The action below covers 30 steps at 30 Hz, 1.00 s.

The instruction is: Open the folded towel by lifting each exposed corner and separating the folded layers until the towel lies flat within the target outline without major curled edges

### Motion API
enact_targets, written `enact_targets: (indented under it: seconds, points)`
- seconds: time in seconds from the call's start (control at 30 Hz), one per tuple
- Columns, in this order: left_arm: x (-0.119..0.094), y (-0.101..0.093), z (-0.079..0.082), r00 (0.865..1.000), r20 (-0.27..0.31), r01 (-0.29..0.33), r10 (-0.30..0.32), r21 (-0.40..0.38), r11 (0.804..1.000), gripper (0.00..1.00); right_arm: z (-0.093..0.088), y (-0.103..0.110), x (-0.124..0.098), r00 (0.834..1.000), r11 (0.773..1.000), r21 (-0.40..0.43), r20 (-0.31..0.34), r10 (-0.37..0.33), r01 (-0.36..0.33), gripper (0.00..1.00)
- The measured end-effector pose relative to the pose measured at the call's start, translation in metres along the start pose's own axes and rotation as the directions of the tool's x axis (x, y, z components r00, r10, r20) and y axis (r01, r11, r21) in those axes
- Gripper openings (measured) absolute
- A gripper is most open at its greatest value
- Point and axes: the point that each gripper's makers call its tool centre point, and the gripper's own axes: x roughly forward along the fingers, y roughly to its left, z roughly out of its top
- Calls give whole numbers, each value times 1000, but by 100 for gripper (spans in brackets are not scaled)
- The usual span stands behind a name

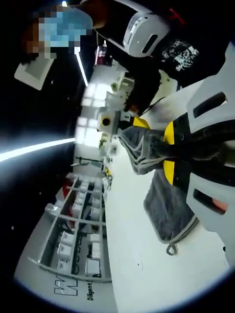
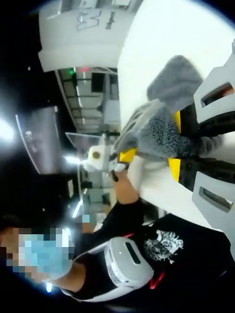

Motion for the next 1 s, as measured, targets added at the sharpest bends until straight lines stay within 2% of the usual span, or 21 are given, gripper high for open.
enact_targets:
  seconds: [0.2, 0.53, 0.77, 1.0]
  points:
    - [-1, -10, -5, 1000, 12, 1, -1, -8, 1000, 5, -6, 9, -3, 1000, 1000, -24, 1, -17, 17, 8]
    - [-4, -30, -15, 1000, -2, 10, -10, 10, 1000, 6, -16, 25, -6, 1000, 999, -49, -20, -23, 22, 8]
    - [-7, -43, -28, 1000, -9, 22, -22, 19, 1000, 6, -26, 38, -6, 999, 997, -77, -49, -17, 13, 8]
    - [-12, -51, -36, 1000, -20, 21, -21, 5, 1000, 6, -33, 50, -8, 999, 997, -78, -41, -13, 10, 8]
